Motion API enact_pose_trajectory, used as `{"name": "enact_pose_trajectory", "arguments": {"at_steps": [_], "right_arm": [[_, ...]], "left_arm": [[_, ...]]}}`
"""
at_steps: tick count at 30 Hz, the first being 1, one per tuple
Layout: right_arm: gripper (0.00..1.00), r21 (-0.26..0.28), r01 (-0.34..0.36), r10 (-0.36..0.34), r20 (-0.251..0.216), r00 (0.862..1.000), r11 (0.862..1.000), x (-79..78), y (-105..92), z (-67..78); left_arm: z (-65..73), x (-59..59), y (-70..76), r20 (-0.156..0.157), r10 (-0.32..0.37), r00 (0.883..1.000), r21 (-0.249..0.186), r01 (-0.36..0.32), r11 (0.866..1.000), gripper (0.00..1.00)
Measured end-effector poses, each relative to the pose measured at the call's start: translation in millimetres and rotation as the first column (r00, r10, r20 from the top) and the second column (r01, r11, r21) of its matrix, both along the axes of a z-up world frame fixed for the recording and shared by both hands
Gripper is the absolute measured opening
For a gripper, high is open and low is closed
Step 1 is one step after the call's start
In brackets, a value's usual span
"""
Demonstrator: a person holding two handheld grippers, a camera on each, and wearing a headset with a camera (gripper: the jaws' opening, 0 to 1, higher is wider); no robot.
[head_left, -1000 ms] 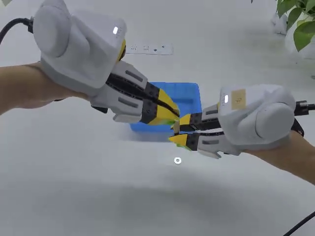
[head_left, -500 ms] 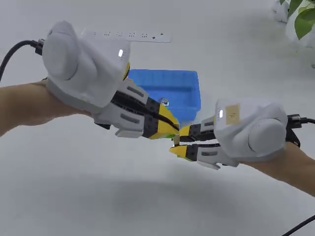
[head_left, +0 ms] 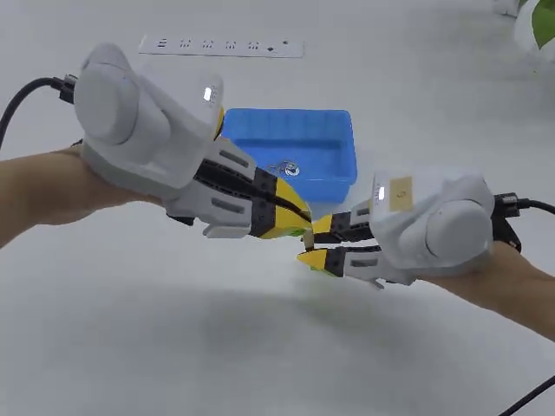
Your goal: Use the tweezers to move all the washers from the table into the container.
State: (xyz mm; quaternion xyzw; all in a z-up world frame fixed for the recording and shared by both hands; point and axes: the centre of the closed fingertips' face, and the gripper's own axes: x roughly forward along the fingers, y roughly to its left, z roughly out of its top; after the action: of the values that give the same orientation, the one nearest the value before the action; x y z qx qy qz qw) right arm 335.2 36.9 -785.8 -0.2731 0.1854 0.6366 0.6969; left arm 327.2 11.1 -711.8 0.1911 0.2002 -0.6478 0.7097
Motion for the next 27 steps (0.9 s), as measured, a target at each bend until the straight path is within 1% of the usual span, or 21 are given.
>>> {"name": "enact_pose_trajectory", "arguments": {"at_steps": [9, 13, 19, 20, 22, 27], "right_arm": [[0.12, 0.004, 0.001, -0.001, -0.002, 1.0, 1.0, 0.2, 0.6, -1.6], [0.12, 0.006, 0.001, -0.001, 0.002, 1.0, 1.0, 1.9, 1.1, -0.9], [0.12, 0.001, 0.002, -0.002, -0.003, 1.0, 1.0, 2.4, 1.3, -2.8], [0.12, 0.001, 0.001, -0.001, -0.001, 1.0, 1.0, 2.5, 1.2, -3.0], [0.12, 0.006, 0.005, -0.005, -0.007, 1.0, 1.0, 2.4, 1.1, -2.6], [0.12, 0.004, 0.001, -0.001, -0.007, 1.0, 1.0, 1.3, 0.8, -2.9]], "left_arm": [[-2.1, 0.0, -0.4, 0.001, -0.004, 1.0, 0.006, 0.004, 1.0, 0.06], [-1.4, 0.7, -0.1, 0.009, -0.004, 1.0, 0.005, 0.004, 1.0, 0.06], [-3.3, 1.8, 0.3, 0.005, -0.003, 1.0, 0.009, 0.003, 1.0, 0.06], [-3.2, 1.7, 0.1, -0.002, -0.001, 1.0, 0.005, 0.001, 1.0, 0.06], [-3.2, 2.1, 0.1, 0.003, -0.002, 1.0, 0.008, 0.002, 1.0, 0.06], [-3.2, -0.8, -2.2, 0.001, -0.012, 1.0, 0.01, 0.012, 1.0, 0.06]]}}
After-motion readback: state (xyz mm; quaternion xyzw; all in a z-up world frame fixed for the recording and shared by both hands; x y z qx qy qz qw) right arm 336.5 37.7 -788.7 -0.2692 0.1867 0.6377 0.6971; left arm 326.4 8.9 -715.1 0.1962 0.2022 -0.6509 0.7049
